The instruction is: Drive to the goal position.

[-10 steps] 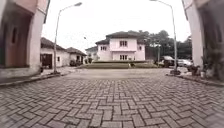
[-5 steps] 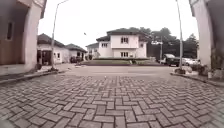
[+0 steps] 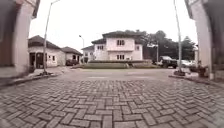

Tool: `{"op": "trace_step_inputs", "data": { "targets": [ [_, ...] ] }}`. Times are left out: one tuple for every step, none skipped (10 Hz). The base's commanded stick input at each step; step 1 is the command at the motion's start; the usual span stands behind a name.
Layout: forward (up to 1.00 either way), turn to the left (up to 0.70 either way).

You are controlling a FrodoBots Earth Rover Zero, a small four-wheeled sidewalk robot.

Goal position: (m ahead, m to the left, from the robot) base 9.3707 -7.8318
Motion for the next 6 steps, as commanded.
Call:
{"op": "trace_step_inputs", "data": {
  "targets": [
    [0.7,0.0],
    [0.7,0.0],
    [0.7,0.0],
    [0.7,0.0],
    [0.7,0.0],
    [0.7,0.0]
  ]
}}
